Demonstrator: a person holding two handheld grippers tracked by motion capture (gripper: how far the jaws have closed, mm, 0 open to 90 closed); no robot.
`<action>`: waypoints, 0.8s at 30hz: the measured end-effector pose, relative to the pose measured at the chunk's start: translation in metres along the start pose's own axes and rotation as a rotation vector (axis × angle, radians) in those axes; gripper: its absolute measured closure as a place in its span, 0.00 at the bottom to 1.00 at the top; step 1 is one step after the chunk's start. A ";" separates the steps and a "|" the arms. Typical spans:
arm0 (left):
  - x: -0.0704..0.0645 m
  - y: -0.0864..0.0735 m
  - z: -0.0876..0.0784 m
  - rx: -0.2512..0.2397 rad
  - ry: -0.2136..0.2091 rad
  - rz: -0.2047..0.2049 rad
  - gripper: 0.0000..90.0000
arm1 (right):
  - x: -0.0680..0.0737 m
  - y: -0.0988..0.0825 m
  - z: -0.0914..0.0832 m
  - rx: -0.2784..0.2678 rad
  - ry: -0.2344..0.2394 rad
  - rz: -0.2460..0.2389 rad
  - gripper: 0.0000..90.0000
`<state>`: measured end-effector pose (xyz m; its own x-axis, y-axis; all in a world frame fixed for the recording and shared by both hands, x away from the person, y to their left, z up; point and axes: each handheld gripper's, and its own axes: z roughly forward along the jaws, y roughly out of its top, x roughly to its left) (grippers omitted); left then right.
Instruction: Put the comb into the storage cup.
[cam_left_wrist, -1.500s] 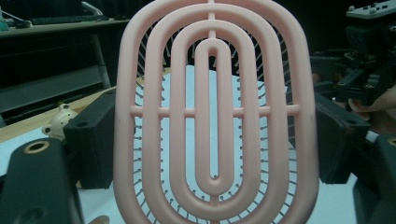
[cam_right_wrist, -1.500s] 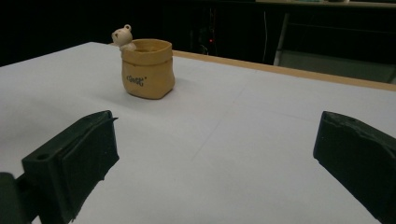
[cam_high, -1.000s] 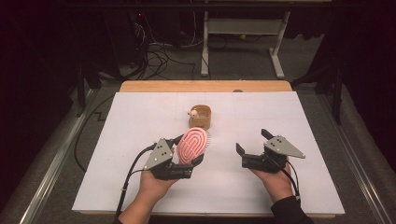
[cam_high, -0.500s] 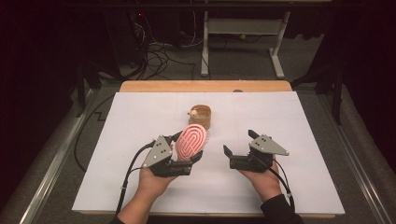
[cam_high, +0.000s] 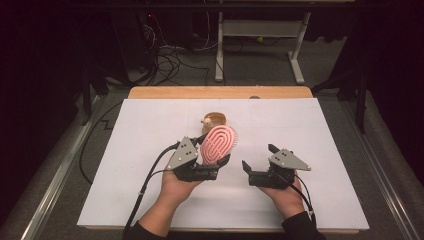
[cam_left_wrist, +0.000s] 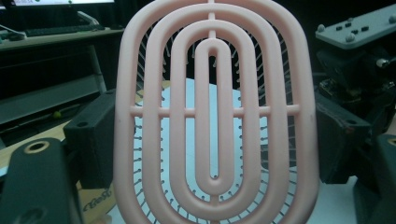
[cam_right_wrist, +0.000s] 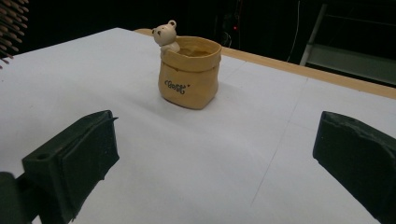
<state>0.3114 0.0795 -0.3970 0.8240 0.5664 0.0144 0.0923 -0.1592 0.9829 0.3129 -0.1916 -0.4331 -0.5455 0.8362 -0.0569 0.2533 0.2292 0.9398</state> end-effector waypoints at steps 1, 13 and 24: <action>0.000 0.000 0.000 0.000 0.000 0.000 0.20 | 0.000 0.000 0.000 0.000 0.000 0.000 0.00; -0.005 -0.012 0.004 0.046 0.009 0.009 0.20 | -0.003 0.001 -0.006 -0.010 0.005 0.021 0.00; -0.006 -0.019 0.004 0.065 0.028 0.003 0.20 | 0.001 0.015 -0.016 -0.045 0.032 0.044 0.00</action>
<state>0.3071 0.0759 -0.4169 0.8085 0.5881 0.0229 0.1270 -0.2123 0.9689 0.3034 -0.1951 -0.4136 -0.5601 0.8284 -0.0049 0.2415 0.1690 0.9556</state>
